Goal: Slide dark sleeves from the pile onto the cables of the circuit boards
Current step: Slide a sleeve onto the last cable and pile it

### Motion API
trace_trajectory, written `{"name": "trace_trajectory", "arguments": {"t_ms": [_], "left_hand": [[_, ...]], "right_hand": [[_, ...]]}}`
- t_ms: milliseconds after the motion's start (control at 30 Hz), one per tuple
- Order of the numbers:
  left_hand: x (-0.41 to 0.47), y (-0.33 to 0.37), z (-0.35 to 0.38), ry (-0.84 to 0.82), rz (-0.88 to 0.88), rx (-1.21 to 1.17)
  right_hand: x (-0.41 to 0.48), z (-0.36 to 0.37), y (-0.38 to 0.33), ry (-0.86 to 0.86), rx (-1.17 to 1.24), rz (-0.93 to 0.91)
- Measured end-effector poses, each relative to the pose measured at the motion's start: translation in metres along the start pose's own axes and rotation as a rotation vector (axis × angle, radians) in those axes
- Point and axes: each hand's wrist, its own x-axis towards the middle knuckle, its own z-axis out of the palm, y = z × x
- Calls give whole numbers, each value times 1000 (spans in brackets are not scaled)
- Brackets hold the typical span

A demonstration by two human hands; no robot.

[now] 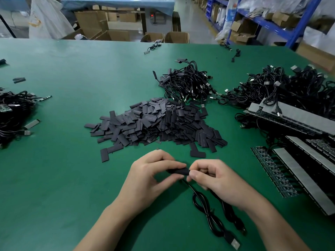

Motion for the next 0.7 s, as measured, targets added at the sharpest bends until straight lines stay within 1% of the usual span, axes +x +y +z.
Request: {"name": "trace_trajectory", "arguments": {"t_ms": [167,233,367,700], "left_hand": [[1,3,0,196,-118,-38],[1,3,0,241,-153,-45],[2,5,3,252,-188,-60],[2,2,7,203,-175,-117]], "right_hand": [[1,1,-5,3,92,15],[1,1,-6,13,105,22],[1,3,-6,20,103,35],[5,9,-3,57,190,53]]}}
